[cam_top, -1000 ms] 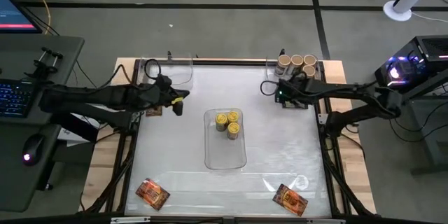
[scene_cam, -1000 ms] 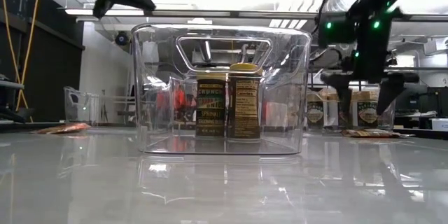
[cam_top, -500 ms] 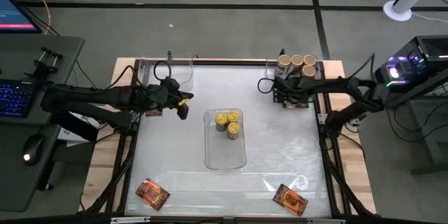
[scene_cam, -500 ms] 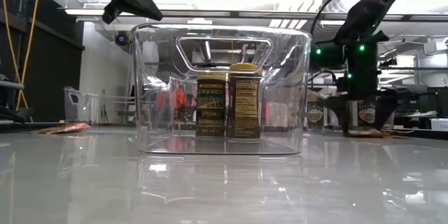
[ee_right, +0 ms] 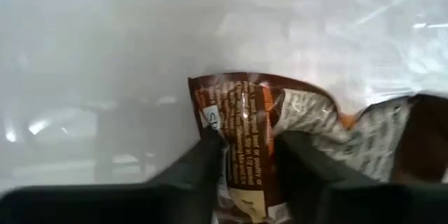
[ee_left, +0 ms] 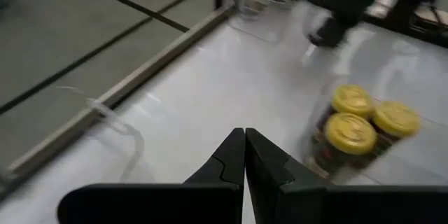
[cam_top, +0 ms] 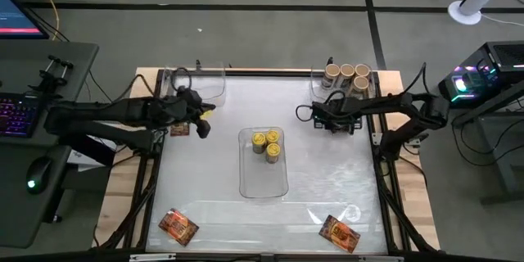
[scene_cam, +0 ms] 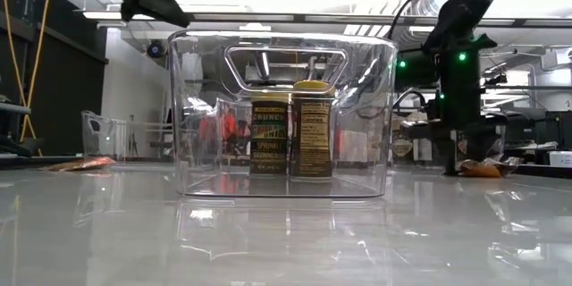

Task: Sort spices by type
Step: Put the top right brown seasoning bag into the left transparent bin

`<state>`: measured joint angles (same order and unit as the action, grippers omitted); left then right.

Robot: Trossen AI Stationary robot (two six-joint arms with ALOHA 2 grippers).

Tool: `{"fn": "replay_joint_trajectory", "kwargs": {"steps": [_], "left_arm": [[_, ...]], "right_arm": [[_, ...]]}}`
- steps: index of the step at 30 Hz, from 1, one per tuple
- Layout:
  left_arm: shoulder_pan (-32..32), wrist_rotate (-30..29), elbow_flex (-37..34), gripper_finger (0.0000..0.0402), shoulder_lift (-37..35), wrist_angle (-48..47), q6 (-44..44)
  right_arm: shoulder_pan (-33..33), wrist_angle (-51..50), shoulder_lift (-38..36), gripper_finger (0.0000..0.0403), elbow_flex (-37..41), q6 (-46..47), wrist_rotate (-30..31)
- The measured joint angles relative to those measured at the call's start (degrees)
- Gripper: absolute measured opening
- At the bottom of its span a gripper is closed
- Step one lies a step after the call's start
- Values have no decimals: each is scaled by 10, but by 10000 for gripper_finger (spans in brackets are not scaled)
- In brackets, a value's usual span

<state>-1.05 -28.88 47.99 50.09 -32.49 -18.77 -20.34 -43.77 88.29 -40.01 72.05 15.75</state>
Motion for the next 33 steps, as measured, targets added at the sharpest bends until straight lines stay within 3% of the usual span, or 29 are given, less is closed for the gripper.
{"fn": "replay_joint_trajectory", "kwargs": {"steps": [3,8,11,14,17,20,24,28,33], "left_arm": [[-16,-17,0,0,-32,-10,5],[-32,-38,0,0,-94,-5,0],[-35,-63,0,0,-131,7,-15],[-35,-80,0,0,-158,41,-21],[-35,-82,0,0,-177,90,-20],[-35,-72,0,0,-184,135,-11],[-34,-8,0,0,-186,194,3],[-34,78,0,0,-185,266,14],[-34,143,0,0,-186,362,14]], "right_arm": [[24,-31,-1,44,-18,-9,-2],[57,-119,-25,39,-77,-34,19],[79,-162,-52,41,-137,-47,69],[99,-102,-84,40,-215,-96,131],[96,48,-89,40,-275,-195,150],[79,215,-61,40,-326,-280,110],[64,341,29,40,-408,-341,27],[55,376,141,40,-522,-354,-71],[54,370,287,40,-676,-364,-135]]}}
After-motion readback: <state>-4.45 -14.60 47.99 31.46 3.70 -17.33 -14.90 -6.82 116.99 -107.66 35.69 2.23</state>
